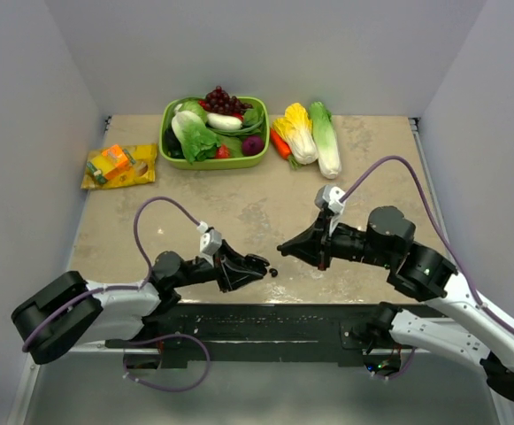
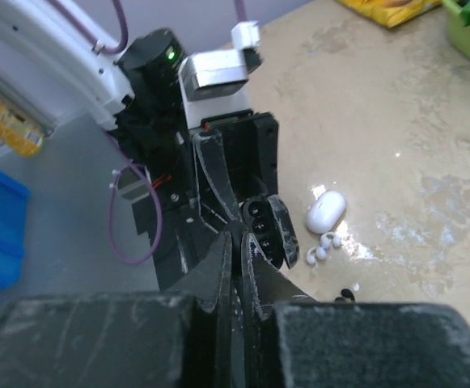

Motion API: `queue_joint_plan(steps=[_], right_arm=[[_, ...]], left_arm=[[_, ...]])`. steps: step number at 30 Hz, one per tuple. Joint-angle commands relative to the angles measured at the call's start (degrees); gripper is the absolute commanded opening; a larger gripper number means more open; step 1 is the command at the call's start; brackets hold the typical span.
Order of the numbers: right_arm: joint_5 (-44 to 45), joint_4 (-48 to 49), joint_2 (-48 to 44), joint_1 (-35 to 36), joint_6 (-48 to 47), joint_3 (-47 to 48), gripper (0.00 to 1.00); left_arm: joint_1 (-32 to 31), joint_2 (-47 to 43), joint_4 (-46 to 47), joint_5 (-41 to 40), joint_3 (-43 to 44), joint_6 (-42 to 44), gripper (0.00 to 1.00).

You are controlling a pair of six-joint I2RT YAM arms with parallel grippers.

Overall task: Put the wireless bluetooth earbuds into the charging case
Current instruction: Place the earbud in the charging case.

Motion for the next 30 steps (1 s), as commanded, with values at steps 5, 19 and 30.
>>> queue_joint_plan(steps=[5, 19, 30], right_arm=[[-7.43, -2.80, 3.11, 2.69, -3.63, 3.37, 0.00], [-3.21, -0.16, 6.98, 7.97, -2.32, 1.79, 0.00], [1.18, -0.52, 7.06, 8.94, -2.67, 0.39, 0.00]], left_arm=[[-0.79, 2.97, 6.07, 11.95, 9.54, 0.63, 0.00], [-3.60, 3.06, -5.19, 14.06, 15.00, 5.38, 0.00], [-4.39, 3.23, -4.75, 13.09, 15.70, 5.29, 0.00]])
